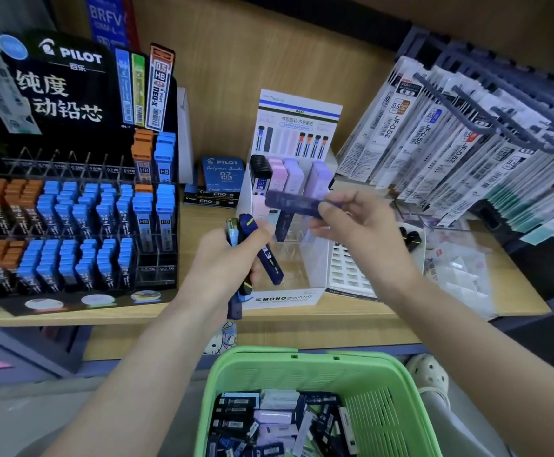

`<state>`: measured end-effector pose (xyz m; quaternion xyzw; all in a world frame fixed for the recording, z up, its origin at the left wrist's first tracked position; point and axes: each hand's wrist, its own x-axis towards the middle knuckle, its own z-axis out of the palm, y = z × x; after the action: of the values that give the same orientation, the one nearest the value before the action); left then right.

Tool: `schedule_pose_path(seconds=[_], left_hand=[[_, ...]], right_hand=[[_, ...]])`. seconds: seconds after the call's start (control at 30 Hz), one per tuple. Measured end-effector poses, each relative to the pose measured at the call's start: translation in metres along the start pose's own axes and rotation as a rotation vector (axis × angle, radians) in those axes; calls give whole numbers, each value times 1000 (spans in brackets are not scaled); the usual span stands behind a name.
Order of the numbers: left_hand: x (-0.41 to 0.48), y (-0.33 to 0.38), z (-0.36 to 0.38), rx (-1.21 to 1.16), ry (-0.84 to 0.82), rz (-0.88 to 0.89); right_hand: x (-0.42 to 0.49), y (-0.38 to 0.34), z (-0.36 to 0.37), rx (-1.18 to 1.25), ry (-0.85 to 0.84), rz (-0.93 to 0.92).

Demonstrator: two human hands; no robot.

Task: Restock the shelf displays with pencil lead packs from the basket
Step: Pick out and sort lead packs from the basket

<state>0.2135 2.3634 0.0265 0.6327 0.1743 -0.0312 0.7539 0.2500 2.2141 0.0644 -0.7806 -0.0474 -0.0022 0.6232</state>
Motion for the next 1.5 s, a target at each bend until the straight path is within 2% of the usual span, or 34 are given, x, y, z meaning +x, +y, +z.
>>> schedule_pose_path(seconds=[0.1,0.27,0.4,0.6,0.73,0.93,1.1,1.27,1.5], left_hand=[[-1,3,2,-28,53,38],[-10,9,8,31,-6,128],[-9,9,7,32,8,156],[-2,4,4,33,49,118],[2,3,2,48,44,108],[6,0,-2,53,51,100],[10,-3,-3,81,71,107],[10,-4,-4,77,75,106],[11,-4,-4,87,73,105]], right_hand=[[-18,9,7,36,-114,105],[-26,17,13,-428,-328,-22],[-18,5,9,-407,-288,-96],[17,9,-4,-356,-77,-154],[36,24,1,-413,-40,-184],[46,40,6,-471,-94,-157],[50,41,2,-563,-145,-255],[47,42,1,-471,-190,-221],[47,47,0,-691,-219,-291]])
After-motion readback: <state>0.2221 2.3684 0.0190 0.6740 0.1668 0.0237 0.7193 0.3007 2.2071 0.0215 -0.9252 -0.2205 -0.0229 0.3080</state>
